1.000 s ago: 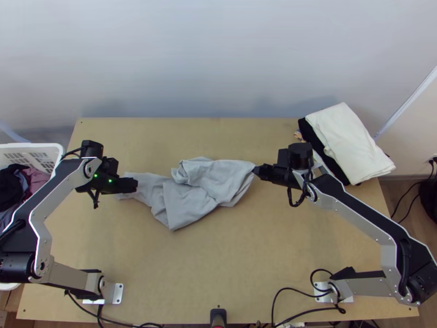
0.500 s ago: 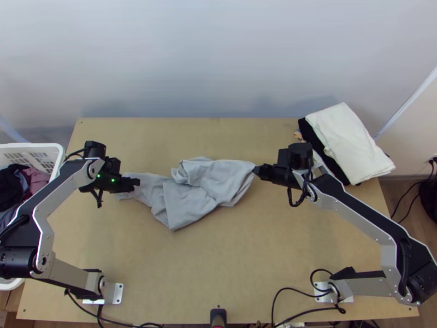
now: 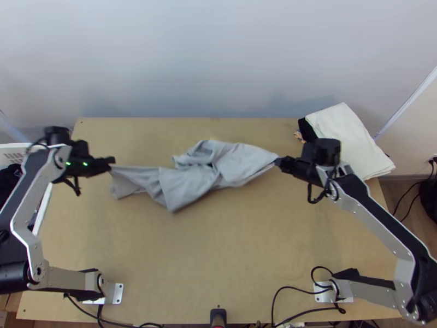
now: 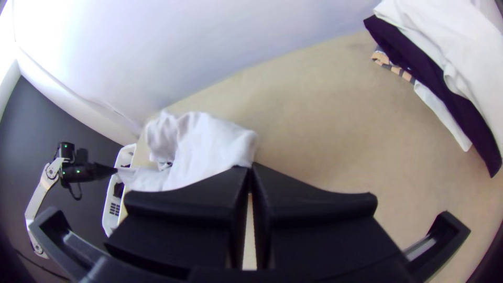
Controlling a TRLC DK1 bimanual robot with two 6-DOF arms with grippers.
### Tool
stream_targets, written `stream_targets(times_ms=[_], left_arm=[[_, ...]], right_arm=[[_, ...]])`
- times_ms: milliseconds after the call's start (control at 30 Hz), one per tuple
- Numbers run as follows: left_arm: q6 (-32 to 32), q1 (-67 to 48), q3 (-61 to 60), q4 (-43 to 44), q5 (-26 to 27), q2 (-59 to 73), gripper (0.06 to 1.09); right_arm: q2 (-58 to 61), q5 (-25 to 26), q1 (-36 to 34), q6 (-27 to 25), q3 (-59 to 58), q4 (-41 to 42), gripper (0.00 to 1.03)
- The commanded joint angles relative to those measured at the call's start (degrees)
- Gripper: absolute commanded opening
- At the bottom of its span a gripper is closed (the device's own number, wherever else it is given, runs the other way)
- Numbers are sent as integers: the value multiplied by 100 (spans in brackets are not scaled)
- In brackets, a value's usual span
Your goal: Fold the t-shirt
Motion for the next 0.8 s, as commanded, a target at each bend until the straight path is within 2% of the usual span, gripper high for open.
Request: stream_targets(times_ms=[0, 200, 500, 767], left_arm=[[-353, 226, 635, -232, -27, -233, 10], [-775, 279, 1751, -513, -36, -435, 10], [-1575, 481, 3369, -671, -54, -426, 10], [-1839, 551, 4072, -873, -45, -303, 10]], right_arm=[[-238, 111, -179, -103, 496, -260, 3], [-308, 181, -197, -112, 1700, -533, 3], [-44, 612, -127, -129, 3370, -392, 3], [210, 928, -162, -15, 4222, -225, 3]])
